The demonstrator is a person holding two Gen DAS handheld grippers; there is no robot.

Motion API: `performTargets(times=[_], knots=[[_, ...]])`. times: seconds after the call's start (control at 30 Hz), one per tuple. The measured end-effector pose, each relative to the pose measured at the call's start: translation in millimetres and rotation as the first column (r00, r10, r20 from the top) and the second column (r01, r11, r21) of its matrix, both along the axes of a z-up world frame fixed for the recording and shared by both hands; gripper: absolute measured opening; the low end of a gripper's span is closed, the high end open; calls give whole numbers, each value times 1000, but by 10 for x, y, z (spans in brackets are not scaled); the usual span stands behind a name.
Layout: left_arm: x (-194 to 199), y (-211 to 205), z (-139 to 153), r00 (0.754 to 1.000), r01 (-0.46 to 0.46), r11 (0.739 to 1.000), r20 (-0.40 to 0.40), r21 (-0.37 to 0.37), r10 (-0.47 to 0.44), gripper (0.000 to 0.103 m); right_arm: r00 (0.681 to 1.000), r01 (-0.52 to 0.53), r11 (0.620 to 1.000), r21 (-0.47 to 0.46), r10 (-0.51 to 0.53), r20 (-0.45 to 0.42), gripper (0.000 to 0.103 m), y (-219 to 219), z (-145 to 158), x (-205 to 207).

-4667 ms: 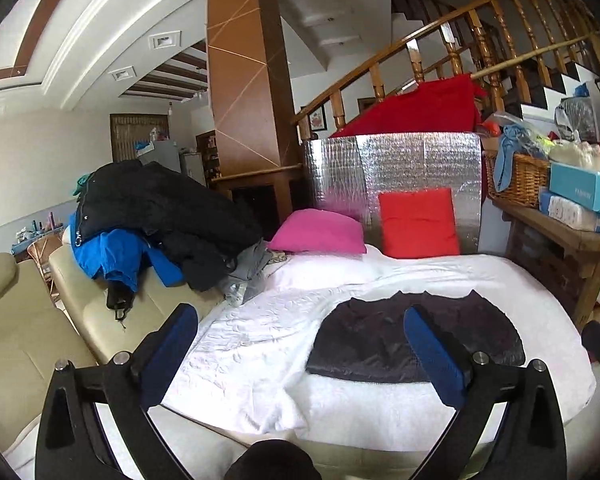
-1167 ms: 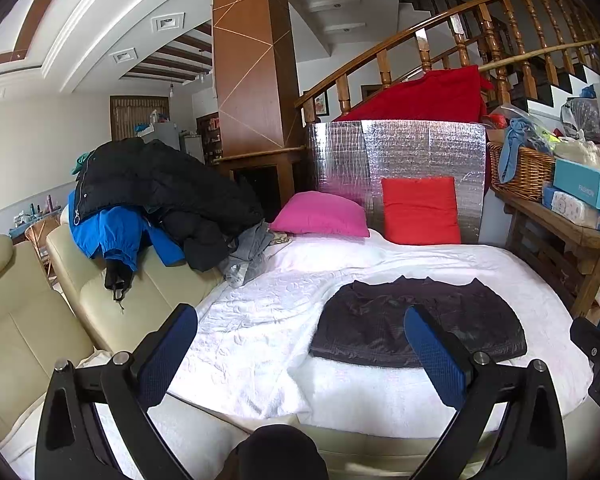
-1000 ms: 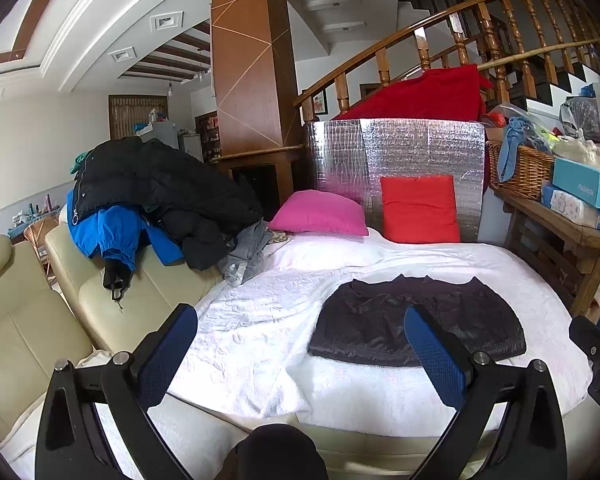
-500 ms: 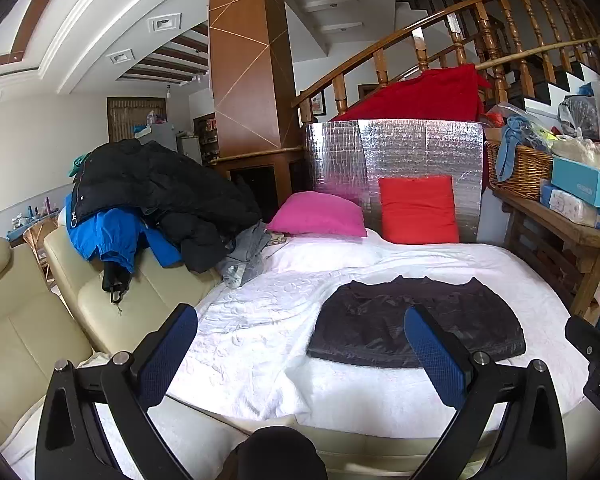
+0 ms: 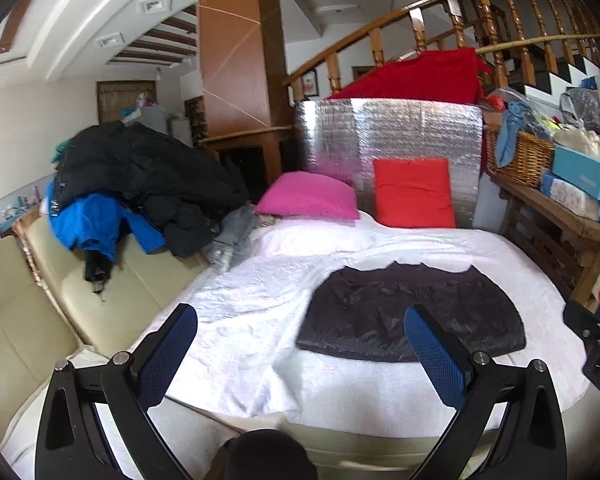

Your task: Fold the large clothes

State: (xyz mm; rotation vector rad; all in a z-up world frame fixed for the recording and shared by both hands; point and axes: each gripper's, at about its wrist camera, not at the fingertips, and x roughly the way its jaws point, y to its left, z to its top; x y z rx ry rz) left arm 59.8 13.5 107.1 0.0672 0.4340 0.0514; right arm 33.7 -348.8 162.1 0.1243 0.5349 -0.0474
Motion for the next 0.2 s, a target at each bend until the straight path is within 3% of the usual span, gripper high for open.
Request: performTargets(times=[0.1, 0.2], knots=[[222, -55, -43, 995, 89, 995, -34, -43, -91, 103, 1000, -1, 1000, -5, 1, -22, 73, -51, -69, 189], [595, -43, -128, 993, 84, 994, -76, -76, -90, 103, 999, 16, 1000, -1, -16, -32, 73, -212, -137, 418]])
